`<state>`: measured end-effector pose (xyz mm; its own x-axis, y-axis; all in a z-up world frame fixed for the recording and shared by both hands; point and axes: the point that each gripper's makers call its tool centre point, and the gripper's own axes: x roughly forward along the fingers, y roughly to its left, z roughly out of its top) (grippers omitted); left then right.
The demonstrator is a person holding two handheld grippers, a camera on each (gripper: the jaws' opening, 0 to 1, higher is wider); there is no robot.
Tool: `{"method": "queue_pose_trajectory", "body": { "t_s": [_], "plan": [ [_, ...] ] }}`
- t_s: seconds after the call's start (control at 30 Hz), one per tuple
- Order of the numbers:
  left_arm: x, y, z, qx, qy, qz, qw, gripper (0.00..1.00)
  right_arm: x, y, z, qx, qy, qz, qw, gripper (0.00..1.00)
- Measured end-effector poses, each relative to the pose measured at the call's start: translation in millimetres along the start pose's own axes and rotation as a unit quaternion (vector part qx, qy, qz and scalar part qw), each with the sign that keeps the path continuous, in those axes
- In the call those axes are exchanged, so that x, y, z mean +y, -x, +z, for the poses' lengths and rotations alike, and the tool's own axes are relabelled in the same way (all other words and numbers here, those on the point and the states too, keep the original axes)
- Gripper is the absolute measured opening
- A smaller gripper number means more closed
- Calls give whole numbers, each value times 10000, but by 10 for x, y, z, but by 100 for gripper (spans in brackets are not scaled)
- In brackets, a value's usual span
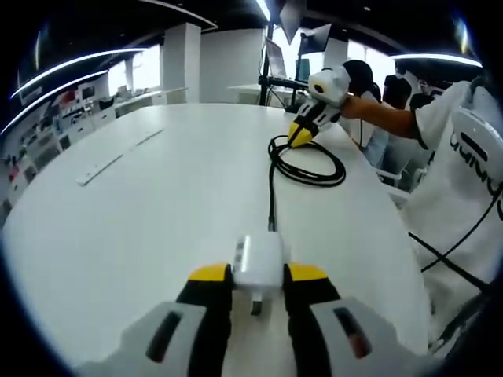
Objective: Plug the desk Type‑C cable into the charger adapter.
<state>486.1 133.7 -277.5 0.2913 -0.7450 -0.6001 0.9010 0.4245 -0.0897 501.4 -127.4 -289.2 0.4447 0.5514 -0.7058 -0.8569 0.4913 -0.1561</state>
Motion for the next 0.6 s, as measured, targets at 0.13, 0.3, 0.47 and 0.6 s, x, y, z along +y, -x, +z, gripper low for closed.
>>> {"method": "queue_pose_trajectory", "body": {
  "t_s": [0.13,0.3,0.47,0.6],
  "plan": [
    [130,-27,35,-28,43,-11,10000,25,-76,-71,44,-4,44,-80,10000,2],
    [304,-68,90,-45,45,4,10000,25,-221,-154,108,-3,94,-215,9997,2],
    [481,-122,159,-115,69,39,9999,25,-365,-212,150,-23,114,-319,9994,2],
    [579,-151,197,-130,69,63,9999,25,-517,-289,189,0,178,-384,9991,2]
  ]
}}
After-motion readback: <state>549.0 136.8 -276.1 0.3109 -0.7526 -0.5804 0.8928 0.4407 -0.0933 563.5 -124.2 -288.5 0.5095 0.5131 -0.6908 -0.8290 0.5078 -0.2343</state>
